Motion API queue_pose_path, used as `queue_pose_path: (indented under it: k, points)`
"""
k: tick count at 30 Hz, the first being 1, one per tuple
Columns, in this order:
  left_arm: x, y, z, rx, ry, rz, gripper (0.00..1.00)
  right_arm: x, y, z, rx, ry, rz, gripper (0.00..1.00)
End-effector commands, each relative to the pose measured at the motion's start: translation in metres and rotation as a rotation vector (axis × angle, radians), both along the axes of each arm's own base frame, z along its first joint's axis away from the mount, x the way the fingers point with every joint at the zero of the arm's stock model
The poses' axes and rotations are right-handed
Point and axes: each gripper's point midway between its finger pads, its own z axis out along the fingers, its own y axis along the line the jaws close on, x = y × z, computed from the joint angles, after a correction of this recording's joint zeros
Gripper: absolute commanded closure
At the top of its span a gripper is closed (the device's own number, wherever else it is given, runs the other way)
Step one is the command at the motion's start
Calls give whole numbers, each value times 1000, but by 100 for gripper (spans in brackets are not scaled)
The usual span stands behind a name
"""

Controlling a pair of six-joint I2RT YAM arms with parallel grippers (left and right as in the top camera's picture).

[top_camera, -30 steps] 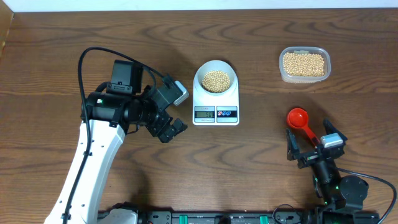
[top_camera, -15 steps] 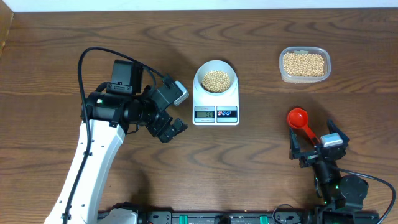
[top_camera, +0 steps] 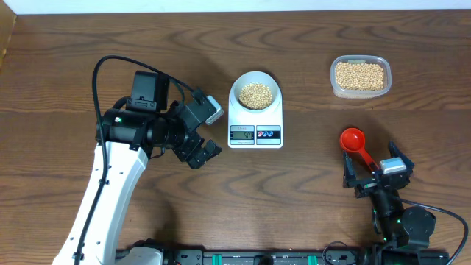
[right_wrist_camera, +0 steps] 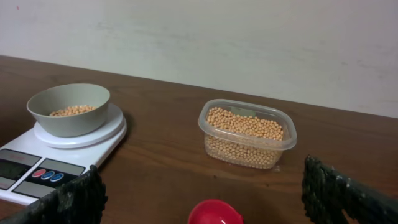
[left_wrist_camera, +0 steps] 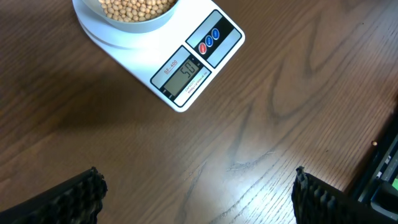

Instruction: Scoop item into bowl and weigh 50g on scale

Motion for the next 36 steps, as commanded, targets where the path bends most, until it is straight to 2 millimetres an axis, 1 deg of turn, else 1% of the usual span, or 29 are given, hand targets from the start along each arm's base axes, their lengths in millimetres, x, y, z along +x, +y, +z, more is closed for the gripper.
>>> queue_pose_path:
  k: [1, 9, 36]
  points:
    - [1, 2, 8, 2, -29, -5, 2, 0, -2, -2, -6, 3, -13, 1]
    - [1, 2, 8, 2, -29, -5, 2, 0, 1, -2, -8, 4, -8, 1]
    - [1, 2, 8, 2, -29, -5, 2, 1, 0, -3, -49, 0, -19, 1]
